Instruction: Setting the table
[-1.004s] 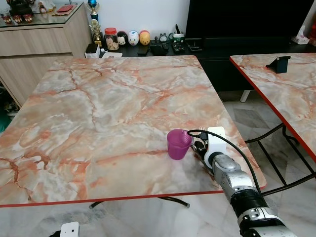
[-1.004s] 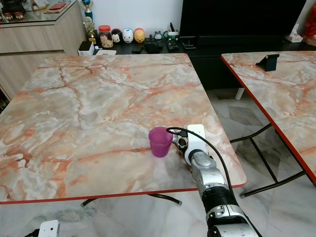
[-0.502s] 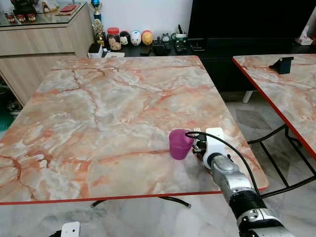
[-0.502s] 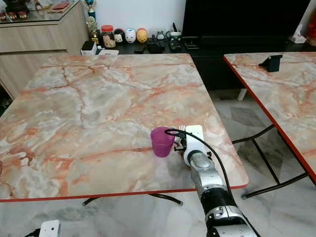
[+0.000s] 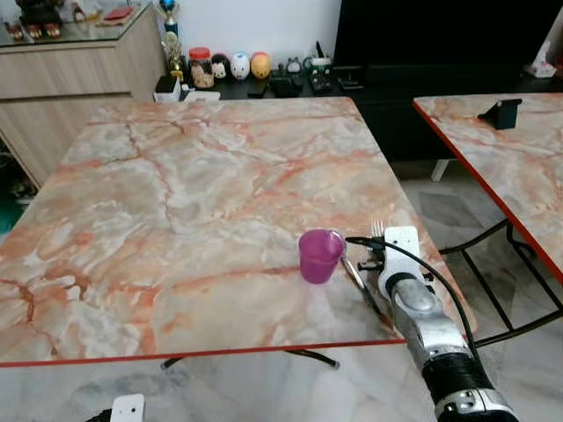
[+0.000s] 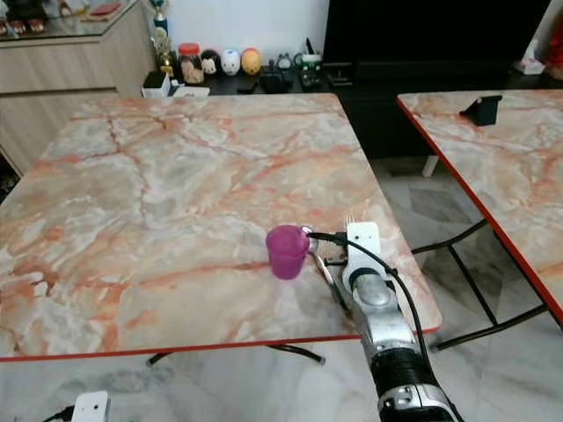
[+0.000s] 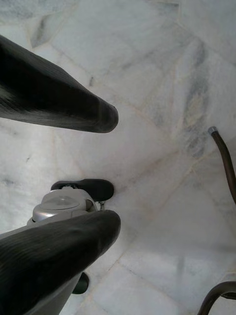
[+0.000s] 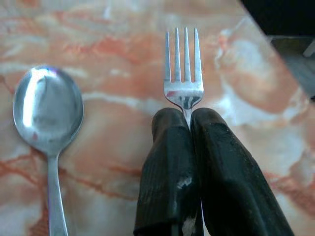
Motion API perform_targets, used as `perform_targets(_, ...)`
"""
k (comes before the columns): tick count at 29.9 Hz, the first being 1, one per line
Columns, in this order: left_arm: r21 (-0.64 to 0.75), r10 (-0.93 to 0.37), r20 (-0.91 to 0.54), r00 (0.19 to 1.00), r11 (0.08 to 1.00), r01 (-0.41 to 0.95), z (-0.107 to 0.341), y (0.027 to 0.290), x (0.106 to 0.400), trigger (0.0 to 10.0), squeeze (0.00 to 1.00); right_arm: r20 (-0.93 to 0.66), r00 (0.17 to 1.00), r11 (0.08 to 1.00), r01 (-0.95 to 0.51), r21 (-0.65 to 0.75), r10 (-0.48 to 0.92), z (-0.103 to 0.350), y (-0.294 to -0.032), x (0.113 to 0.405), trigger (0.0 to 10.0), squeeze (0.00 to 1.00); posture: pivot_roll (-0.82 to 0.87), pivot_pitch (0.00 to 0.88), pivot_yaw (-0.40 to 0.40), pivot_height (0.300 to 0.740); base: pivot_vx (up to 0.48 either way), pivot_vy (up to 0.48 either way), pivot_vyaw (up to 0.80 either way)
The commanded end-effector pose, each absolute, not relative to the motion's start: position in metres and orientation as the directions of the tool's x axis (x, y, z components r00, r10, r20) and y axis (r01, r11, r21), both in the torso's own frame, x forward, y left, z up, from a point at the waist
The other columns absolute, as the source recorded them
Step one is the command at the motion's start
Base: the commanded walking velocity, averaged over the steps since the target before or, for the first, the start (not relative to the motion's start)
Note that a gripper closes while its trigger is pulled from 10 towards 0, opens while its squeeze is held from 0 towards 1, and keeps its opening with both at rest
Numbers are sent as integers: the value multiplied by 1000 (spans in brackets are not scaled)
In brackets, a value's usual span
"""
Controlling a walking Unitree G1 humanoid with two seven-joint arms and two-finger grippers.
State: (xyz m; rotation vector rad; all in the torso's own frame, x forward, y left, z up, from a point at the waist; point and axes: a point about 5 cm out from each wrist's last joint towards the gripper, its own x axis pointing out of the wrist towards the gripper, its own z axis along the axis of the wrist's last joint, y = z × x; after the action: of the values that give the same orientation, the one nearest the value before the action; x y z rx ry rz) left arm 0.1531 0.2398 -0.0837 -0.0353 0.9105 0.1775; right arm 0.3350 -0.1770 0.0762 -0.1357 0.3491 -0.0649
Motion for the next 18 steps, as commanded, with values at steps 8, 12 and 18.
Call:
perform_targets(8, 47, 133, -794, 593, 986, -159, -85, 238, 153, 10000, 0, -133, 990, 988, 24, -153, -44, 104, -175, 333, 10000, 0, -51, 0, 1, 720, 0, 0, 0)
perform_targets(12, 76, 166, -791, 589, 982, -175, -84, 241, 152, 10000, 0, -9, 996, 989, 88, -121, -90, 115, -180, 322, 10000, 0, -55, 0, 3, 720, 0, 0, 0)
perform_targets(18, 100, 198, -783, 589, 976, -196, -84, 247, 149, 10000, 0, 106, 993, 984, 72, -160, -55, 127, -184, 307, 10000, 0, -67, 0, 10, 720, 0, 0, 0)
